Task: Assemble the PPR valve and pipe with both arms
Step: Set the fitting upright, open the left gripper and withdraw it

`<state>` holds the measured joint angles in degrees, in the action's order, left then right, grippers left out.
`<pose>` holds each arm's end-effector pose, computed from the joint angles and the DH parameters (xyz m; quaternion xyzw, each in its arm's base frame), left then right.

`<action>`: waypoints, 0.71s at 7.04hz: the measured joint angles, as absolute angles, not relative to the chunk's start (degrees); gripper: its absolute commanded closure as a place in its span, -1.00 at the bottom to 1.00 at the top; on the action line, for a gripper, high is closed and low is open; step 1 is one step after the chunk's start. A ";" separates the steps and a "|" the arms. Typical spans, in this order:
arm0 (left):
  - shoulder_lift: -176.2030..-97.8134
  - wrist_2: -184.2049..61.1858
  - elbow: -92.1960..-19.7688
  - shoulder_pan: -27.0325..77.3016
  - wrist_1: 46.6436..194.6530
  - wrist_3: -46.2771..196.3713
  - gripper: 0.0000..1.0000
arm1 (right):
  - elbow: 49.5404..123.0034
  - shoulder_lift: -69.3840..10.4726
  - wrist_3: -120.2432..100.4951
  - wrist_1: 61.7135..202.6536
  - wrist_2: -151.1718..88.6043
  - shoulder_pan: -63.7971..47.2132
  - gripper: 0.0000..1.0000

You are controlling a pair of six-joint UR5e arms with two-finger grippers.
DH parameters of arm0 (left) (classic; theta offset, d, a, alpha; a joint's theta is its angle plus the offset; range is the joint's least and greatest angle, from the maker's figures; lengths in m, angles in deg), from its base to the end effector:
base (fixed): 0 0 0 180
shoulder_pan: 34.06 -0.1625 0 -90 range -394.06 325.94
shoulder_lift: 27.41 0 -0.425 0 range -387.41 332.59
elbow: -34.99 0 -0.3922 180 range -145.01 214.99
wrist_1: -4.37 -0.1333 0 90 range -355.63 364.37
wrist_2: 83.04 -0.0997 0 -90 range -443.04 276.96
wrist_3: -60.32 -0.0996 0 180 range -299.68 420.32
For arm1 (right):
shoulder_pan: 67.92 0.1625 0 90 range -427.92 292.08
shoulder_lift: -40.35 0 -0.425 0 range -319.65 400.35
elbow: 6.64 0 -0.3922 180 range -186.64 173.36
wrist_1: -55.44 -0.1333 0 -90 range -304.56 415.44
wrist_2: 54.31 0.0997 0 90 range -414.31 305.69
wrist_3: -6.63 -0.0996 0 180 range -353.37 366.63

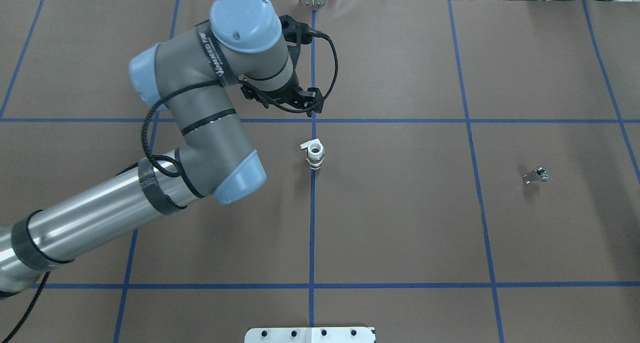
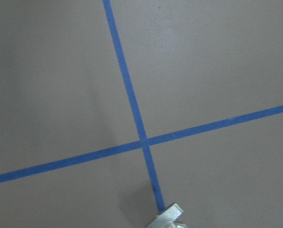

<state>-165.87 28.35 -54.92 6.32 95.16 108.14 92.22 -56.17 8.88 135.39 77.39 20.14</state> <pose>0.4811 -0.5364 0.1364 0.1428 0.4185 0.0912 0.8923 0.0515 -0.4590 0.6200 0.1018 -0.3536 -0.0723 0.9270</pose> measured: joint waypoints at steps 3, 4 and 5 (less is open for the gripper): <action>-150.70 36.03 -64.21 20.07 94.18 88.08 -1.00 | 92.91 -56.09 7.80 135.39 77.77 20.14 -1.00; -144.94 38.52 -65.67 26.19 94.23 78.81 -1.00 | 94.12 -56.05 5.12 135.45 77.95 20.01 -1.00; -139.70 40.39 -66.17 32.80 94.25 69.30 -1.00 | 96.42 -55.98 0.46 135.57 78.30 19.35 -1.00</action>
